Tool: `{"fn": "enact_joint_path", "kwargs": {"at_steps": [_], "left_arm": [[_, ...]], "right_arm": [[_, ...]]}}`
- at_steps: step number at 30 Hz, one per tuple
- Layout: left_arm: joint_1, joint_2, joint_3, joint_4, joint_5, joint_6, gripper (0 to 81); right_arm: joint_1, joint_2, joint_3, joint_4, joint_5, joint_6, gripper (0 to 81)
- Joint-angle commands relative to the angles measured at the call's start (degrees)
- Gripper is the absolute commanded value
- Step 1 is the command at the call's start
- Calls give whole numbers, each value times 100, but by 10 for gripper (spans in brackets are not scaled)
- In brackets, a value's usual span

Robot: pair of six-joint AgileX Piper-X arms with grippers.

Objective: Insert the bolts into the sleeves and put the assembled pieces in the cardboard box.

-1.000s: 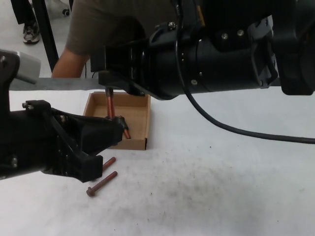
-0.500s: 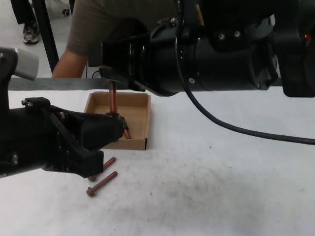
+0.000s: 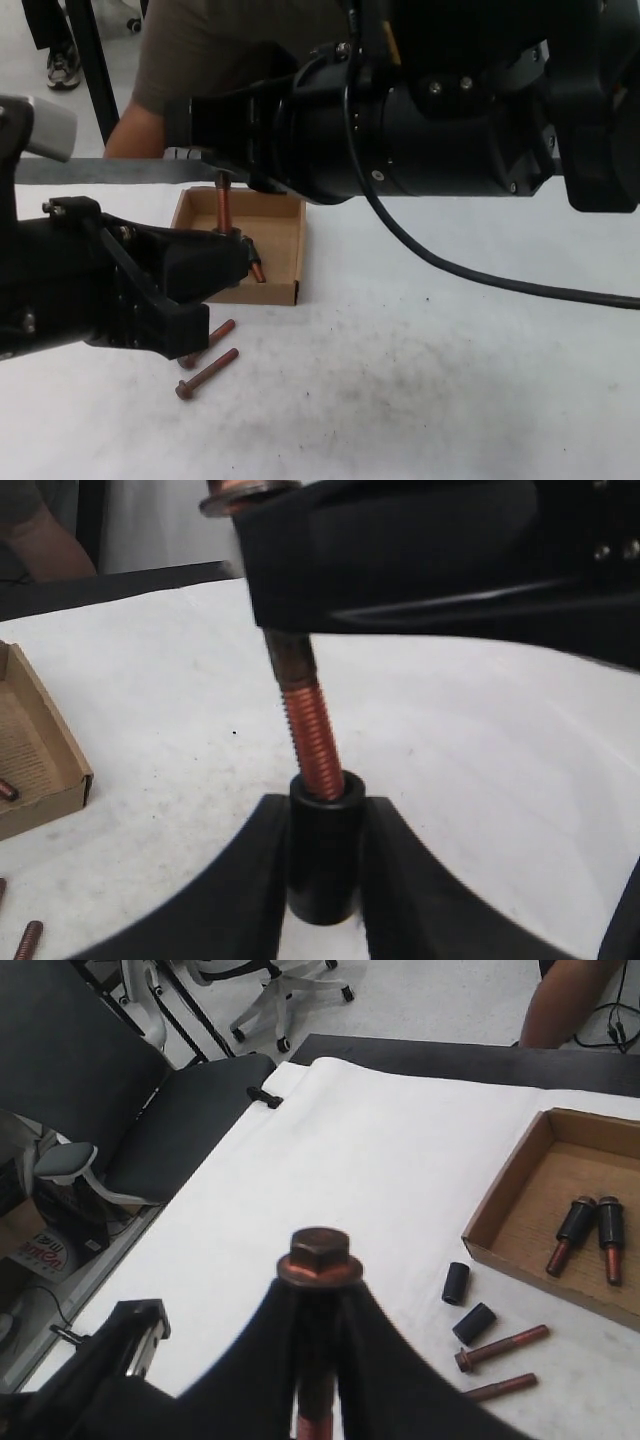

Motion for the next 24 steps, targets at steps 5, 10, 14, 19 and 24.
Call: {"fn": "enact_joint_path", "kwargs": {"at_steps": [5, 10, 14, 19, 24], "left_arm": [[11, -48, -39, -128, -32, -39, 8], [11, -48, -39, -173, -140, -39, 8], [11, -48, -39, -185, -140, -39, 8], [11, -48, -39, -198, -277, -39, 8], [11, -48, -39, -198, -336, -39, 8]], "right_arm": [[192, -75, -13, 42, 253, -3, 2], [311, -75, -13, 41, 366, -3, 2], [413, -94, -13, 56, 618, -3, 2], [492, -208, -13, 56, 905, -72, 2], [547, -323, -13, 116, 974, -235, 2]]}}
